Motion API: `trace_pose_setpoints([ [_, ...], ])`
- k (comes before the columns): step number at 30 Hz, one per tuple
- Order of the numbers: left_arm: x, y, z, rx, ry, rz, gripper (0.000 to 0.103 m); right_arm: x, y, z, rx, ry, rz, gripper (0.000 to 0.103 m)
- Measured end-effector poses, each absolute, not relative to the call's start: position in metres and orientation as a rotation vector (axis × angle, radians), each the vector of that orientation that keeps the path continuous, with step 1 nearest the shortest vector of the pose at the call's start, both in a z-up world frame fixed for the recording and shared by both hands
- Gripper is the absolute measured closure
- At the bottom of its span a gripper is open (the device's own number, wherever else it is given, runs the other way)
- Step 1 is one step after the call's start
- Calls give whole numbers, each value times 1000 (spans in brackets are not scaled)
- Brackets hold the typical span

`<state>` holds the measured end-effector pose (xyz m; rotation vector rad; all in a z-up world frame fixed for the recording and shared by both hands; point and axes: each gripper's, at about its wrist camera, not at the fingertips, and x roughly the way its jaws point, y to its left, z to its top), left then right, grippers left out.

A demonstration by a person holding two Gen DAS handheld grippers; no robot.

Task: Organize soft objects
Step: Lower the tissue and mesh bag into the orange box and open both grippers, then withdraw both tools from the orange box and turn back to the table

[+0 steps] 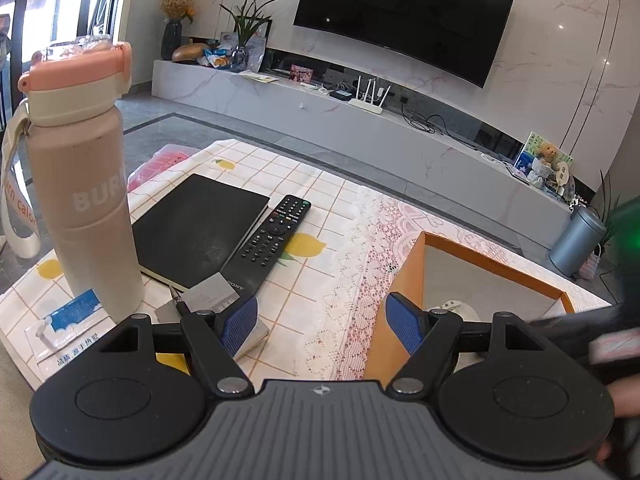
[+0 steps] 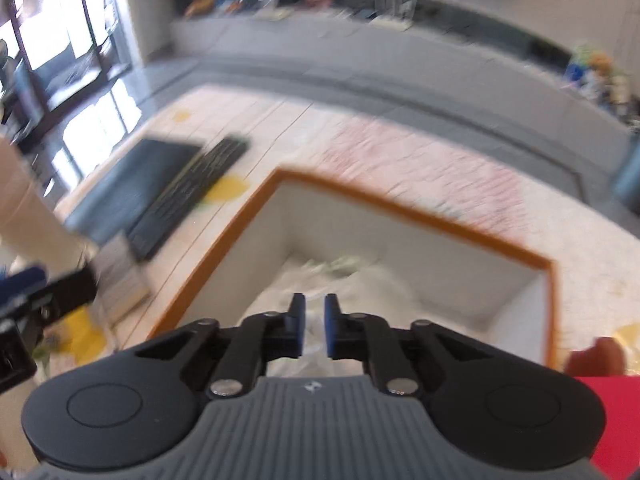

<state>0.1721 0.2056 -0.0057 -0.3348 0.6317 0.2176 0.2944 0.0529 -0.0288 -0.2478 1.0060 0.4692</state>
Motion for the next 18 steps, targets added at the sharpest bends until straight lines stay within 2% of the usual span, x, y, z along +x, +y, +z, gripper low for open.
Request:
trace_pose_setpoints([
  [3, 174, 206, -9, -337, 653, 228, 17, 297, 74, -60, -378, 1088, 444, 98],
  [7, 175, 206, -12, -336, 669, 237, 17, 307, 87, -82, -377, 1109, 451, 99],
  [16, 177, 208, -13, -348, 668, 241, 17, 331, 95, -88, -313, 1097, 432, 101],
  [18, 178, 206, -13, -339, 664, 237, 17, 330, 92, -87, -303, 1086, 434, 98],
])
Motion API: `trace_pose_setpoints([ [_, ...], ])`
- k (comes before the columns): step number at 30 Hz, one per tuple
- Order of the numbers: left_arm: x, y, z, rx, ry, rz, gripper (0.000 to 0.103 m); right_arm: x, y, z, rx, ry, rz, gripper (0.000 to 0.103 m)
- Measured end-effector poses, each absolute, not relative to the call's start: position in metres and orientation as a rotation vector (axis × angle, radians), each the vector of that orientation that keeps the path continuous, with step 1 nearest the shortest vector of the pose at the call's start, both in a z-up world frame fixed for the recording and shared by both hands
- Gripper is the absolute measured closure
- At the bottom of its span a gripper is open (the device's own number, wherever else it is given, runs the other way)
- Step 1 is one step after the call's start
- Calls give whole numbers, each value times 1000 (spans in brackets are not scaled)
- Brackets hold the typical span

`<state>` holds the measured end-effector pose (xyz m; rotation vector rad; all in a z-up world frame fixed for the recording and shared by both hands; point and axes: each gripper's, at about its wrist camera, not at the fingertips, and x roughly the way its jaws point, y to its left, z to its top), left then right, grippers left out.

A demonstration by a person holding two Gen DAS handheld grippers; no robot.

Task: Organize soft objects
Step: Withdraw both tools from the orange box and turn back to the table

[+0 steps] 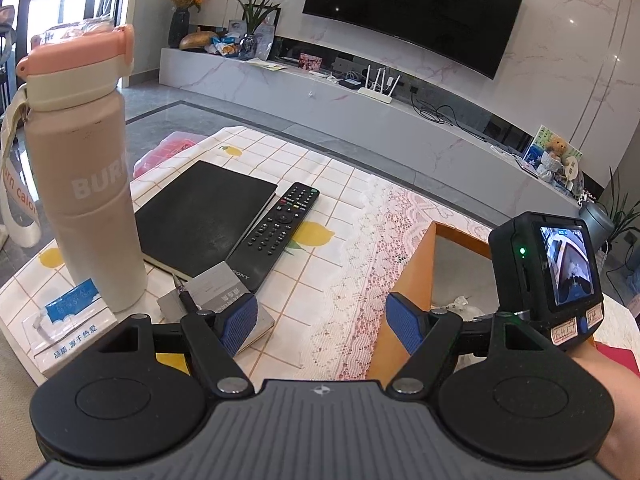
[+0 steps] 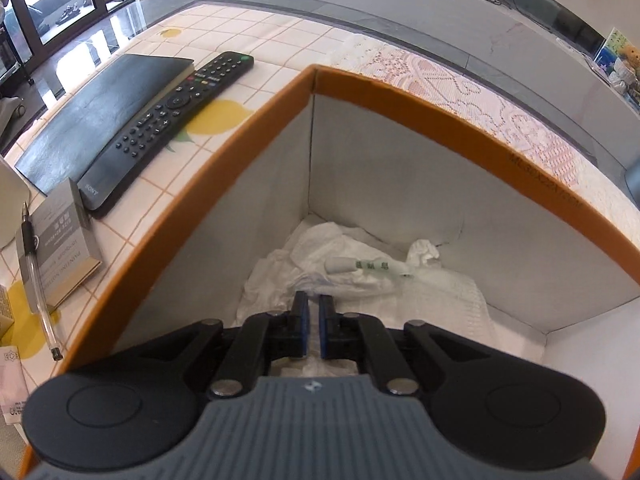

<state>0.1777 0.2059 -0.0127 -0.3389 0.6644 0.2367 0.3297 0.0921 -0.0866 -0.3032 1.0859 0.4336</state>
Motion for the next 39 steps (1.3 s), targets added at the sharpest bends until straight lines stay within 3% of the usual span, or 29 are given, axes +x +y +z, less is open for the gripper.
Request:
trace_pose_setpoints([
  [1, 178, 205, -13, -336, 664, 238, 17, 328, 88, -85, -272, 1083, 435, 96],
  [2, 179, 205, -14, -336, 668, 242, 17, 327, 82, -83, -226, 1087, 437, 85],
  [6, 183, 205, -21, -344, 706, 262, 17, 314, 71, -70, -176, 1043, 392, 62],
  [9, 183, 204, -20, -334, 703, 279, 17, 306, 64, -58, -209, 1002, 410, 48],
  [11, 182, 203, -17, -331, 697, 283, 17, 301, 56, -49, -185, 991, 419, 44],
  [23, 167, 197, 1, -383, 691, 262, 17, 267, 21, 6, -172, 849, 483, 34],
  [39, 122, 150, 74, -341, 520, 171, 17, 220, -81, 93, -164, 677, 470, 33],
])
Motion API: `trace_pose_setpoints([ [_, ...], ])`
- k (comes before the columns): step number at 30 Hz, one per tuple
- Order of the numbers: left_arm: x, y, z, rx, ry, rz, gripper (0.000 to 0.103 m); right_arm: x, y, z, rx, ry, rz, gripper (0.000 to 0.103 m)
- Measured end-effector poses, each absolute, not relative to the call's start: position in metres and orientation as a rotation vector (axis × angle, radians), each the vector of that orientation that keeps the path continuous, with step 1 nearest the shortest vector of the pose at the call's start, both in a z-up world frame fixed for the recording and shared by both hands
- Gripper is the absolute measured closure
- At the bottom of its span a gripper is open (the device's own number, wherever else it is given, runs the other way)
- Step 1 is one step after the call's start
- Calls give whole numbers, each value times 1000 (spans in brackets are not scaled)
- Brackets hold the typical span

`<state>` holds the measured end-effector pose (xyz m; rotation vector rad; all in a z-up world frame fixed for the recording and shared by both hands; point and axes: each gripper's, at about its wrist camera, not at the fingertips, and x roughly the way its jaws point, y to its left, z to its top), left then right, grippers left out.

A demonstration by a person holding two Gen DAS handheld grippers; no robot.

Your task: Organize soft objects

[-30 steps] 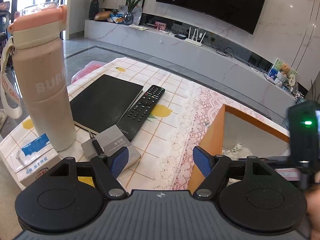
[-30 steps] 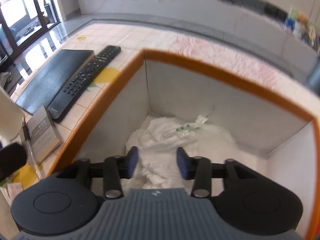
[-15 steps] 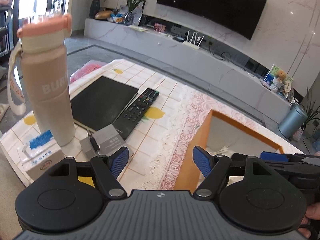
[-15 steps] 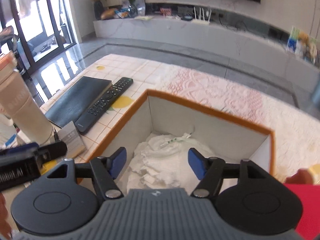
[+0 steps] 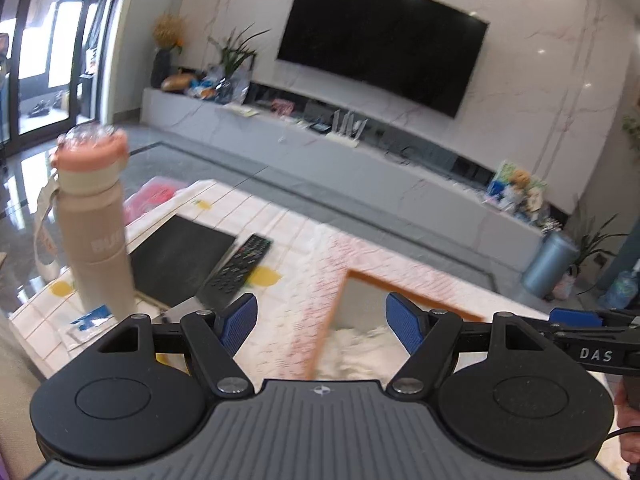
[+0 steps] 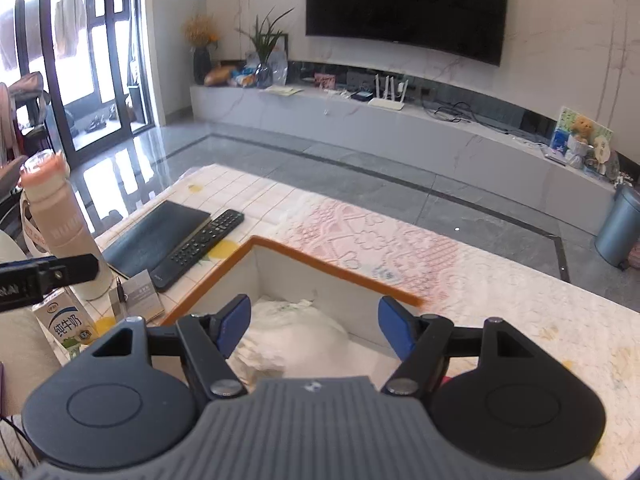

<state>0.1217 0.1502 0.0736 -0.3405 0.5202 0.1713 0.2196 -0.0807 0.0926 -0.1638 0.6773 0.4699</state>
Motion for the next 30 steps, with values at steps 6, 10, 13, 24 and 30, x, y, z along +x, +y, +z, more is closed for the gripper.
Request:
trace_pose_setpoints([
  [6, 106, 102, 97, -294, 448, 83, 16, 208, -150, 112, -80, 612, 371, 33],
  [10, 101, 60, 105, -228, 425, 25, 15, 200, -200, 121, -7, 547, 283, 33],
  [13, 100, 29, 109, -204, 411, -17, 15, 192, -235, 121, 54, 501, 205, 30],
  [24, 132, -76, 82, -151, 460, -59, 14, 188, -340, 62, 157, 540, 9, 26],
  [30, 144, -132, 33, -156, 518, 43, 14, 193, -387, 34, 271, 609, -57, 26],
])
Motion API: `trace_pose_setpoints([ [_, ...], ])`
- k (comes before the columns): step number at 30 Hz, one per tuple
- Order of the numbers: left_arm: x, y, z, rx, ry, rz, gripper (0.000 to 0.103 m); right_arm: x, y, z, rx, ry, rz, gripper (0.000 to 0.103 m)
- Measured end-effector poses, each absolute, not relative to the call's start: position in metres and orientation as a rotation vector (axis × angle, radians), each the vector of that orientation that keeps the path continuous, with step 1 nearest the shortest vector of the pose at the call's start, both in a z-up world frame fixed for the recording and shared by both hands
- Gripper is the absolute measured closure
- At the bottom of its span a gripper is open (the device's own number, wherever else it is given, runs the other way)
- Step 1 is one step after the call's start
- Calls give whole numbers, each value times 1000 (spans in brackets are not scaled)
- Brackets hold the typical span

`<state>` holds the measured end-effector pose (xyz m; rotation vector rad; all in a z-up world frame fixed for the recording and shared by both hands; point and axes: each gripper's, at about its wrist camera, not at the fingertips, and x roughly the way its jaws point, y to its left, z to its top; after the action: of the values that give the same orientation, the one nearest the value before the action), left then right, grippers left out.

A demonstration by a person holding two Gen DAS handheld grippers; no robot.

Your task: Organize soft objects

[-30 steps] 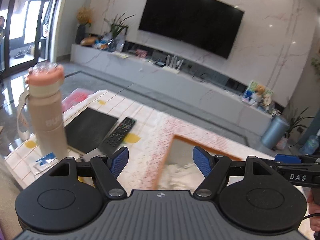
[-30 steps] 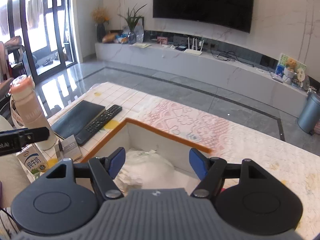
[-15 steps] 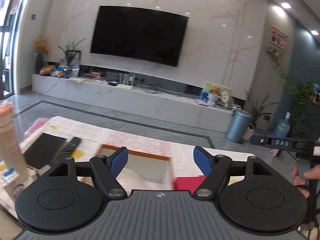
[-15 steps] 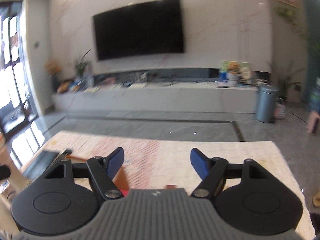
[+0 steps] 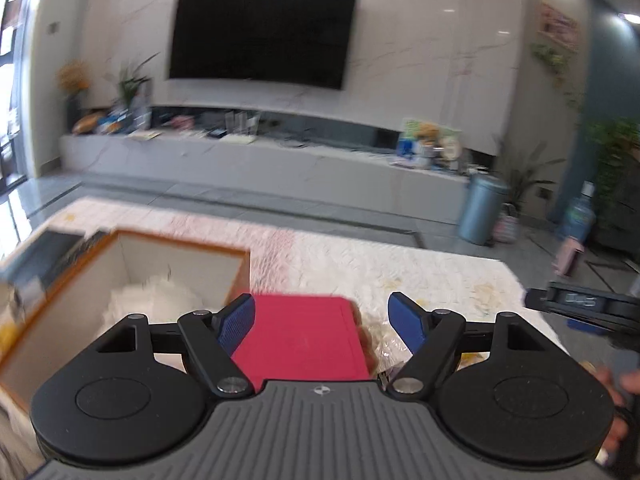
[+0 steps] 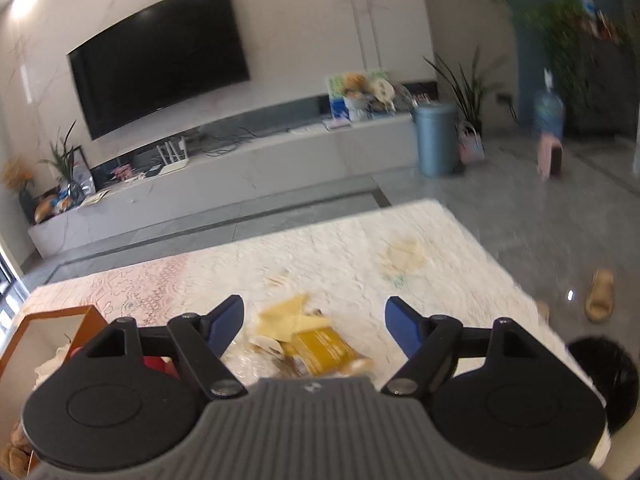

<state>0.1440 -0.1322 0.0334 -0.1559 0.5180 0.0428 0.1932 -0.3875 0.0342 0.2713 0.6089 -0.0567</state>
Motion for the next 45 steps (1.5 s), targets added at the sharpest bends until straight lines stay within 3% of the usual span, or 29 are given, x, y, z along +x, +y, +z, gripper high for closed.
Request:
trace_pose_setpoints([
  [5, 152, -175, 4, -100, 515, 133, 14, 194, -411, 20, 366, 623, -84, 23],
  [15, 158, -269, -53, 82, 324, 379, 17, 204, -447, -3, 472, 656, -120, 21],
  [19, 176, -292, -69, 123, 352, 423, 17, 208, -456, -13, 512, 686, -143, 21],
  [24, 194, -293, -82, 34, 445, 488, 19, 211, -461, -19, 521, 694, -156, 21],
  [31, 198, -298, -94, -48, 412, 610, 26, 219, -458, -29, 470, 736, -200, 21],
  [45, 212, -308, -93, -62, 356, 785, 27, 220, -459, -36, 411, 769, -233, 21],
])
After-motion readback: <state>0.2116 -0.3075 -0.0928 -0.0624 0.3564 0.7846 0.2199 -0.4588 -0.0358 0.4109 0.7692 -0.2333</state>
